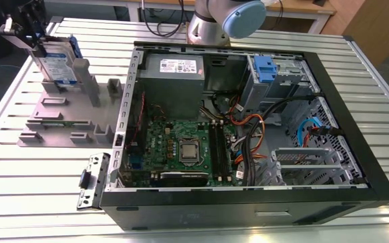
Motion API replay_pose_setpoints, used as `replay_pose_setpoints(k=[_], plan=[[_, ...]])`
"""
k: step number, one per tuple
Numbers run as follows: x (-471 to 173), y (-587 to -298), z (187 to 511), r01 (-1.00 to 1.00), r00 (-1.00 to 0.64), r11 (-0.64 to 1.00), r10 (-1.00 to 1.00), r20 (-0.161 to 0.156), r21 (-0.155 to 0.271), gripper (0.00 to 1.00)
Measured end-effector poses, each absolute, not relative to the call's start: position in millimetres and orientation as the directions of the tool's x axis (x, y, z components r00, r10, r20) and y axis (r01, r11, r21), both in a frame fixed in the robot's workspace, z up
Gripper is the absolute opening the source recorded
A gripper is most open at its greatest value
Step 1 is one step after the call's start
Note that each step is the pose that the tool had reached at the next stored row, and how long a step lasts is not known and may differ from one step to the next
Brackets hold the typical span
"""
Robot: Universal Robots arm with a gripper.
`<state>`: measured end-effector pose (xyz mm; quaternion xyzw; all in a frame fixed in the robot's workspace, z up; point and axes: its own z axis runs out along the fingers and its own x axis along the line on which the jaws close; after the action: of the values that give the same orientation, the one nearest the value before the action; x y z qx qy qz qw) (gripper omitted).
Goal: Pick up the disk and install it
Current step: 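Pick up the disk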
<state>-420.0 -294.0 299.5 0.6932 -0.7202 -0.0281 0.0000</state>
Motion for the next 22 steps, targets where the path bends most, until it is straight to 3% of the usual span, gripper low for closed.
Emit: replay_pose_setpoints(k=[22], plan=[[-420,-294,312,-0.998,-0.039,0.037,-0.998,-0.039,0.04,0.36]])
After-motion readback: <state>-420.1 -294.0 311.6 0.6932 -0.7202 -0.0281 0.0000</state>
